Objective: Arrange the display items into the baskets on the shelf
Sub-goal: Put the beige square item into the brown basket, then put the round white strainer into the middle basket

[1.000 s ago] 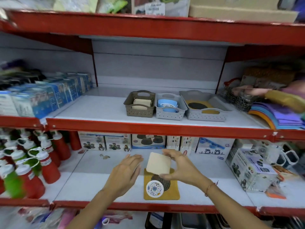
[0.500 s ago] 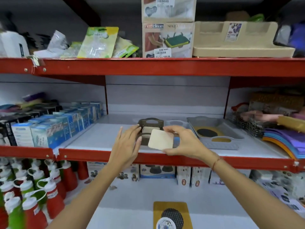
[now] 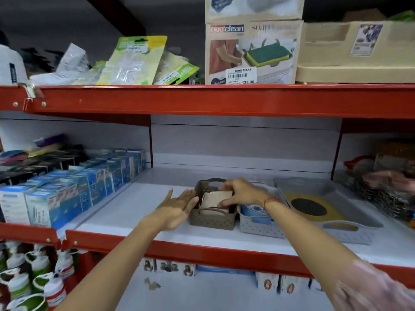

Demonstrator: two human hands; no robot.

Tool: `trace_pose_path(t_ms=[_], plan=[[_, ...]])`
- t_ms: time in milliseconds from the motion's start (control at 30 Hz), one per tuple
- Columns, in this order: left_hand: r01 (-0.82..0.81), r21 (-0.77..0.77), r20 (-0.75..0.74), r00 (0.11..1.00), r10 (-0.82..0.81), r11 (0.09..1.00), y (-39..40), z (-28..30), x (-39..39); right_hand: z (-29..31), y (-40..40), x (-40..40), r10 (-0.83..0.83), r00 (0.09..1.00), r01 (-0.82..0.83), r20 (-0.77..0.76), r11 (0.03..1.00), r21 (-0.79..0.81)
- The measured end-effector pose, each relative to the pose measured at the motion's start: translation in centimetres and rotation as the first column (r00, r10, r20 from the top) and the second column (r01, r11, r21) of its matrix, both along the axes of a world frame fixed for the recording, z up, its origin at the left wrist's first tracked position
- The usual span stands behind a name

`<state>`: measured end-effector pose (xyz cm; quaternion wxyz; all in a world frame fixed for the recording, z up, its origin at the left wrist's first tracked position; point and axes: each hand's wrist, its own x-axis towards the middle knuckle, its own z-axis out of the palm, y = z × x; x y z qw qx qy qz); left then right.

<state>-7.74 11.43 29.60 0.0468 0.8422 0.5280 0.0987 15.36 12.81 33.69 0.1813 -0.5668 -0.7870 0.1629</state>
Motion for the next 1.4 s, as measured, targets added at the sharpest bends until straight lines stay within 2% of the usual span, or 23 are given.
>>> trace_pose_path(t_ms=[100, 300, 400, 467, 567, 633, 733, 900, 1000, 1067, 1167, 1233, 1300, 1333, 1400], plan=[[0.029, 0.031, -0.009, 1.0, -0.029, 0.999, 0.8, -0.3, -0.2, -0.5, 1.5, -0.5, 0.052, 0.998, -0.051, 0.02, 0.997, -0.065], [0.045, 0.053, 0.034, 0.998, -0.047, 0.998, 0.3, -0.3, 0.0, -0.4, 1.8, -0.6, 0.079, 0.996, -0.077, 0.053, 0.997, -0.027], [0.033, 0.052, 0.044, 0.998, -0.035, 0.998, 0.1, -0.3, 0.0, -0.5, 1.2, -0.7, 0.055, 0.987, -0.064, 0.153, 0.997, 0.052], [0.009, 0.067, 0.041, 0.999, -0.011, 0.998, 0.1, -0.3, 0.0, -0.7, 0.5, -0.8, 0.034, 0.983, -0.065, 0.179, 0.982, 0.175], [0.006, 0.164, 0.127, 0.992, -0.027, 0.986, -1.1, -0.3, 0.3, -0.7, -2.3, -1.4, -0.014, 1.0, 0.011, 0.005, 0.916, 0.401], [0.027, 0.294, 0.225, 0.97, -0.096, 0.955, -2.9, -0.4, 0.7, -1.0, -5.0, -1.7, 0.008, 0.994, 0.052, -0.11, 0.849, 0.526], [0.059, 0.421, 0.367, 0.901, -0.23, 0.905, -6.4, -0.9, 1.1, -2.6, -9.3, -1.6, 0.07, 0.978, 0.08, -0.199, 0.749, 0.658], [0.048, 0.599, 0.439, 0.815, -0.378, 0.8, -12.1, -3.6, 1.4, -6.5, -16.1, -1.1, 0.141, 0.961, 0.101, -0.239, 0.621, 0.777], [0.03, 0.628, 0.462, 0.79, -0.403, 0.777, -15.6, -7.3, 1.6, -10.4, -19.4, -0.6, 0.134, 0.97, 0.084, -0.204, 0.602, 0.794], [0.107, 0.579, 0.43, 0.802, -0.414, 0.808, -17.5, -10.5, 1.8, -14.1, -21.1, 0.0, 0.13, 0.981, 0.026, -0.145, 0.651, 0.758], [0.152, 0.399, 0.4, 0.859, -0.321, 0.904, -18.0, -14.4, 1.6, -18.8, -21.4, 1.1, 0.066, 0.992, 0.015, -0.11, 0.794, 0.608], [0.104, 0.252, 0.384, 0.902, -0.198, 0.962, -17.9, -16.2, 1.7, -21.2, -21.0, 1.6, -0.009, 0.99, 0.067, -0.138, 0.904, 0.423], [0.086, 0.127, 0.308, 0.944, -0.122, 0.988, -18.0, -17.9, 1.8, -23.3, -20.8, 2.1, -0.116, 0.988, 0.135, -0.098, 0.965, 0.223], [0.118, -0.032, 0.219, 0.97, -0.109, 0.992, -18.0, -21.3, 2.6, -27.1, -20.7, 3.0, -0.137, 0.99, 0.138, -0.026, 0.988, 0.061], [0.118, -0.165, 0.107, 0.989, -0.102, 0.979, -18.5, -24.1, 3.1, -30.0, -20.9, 3.3, -0.154, 0.987, 0.158, 0.043, 0.978, -0.132]])
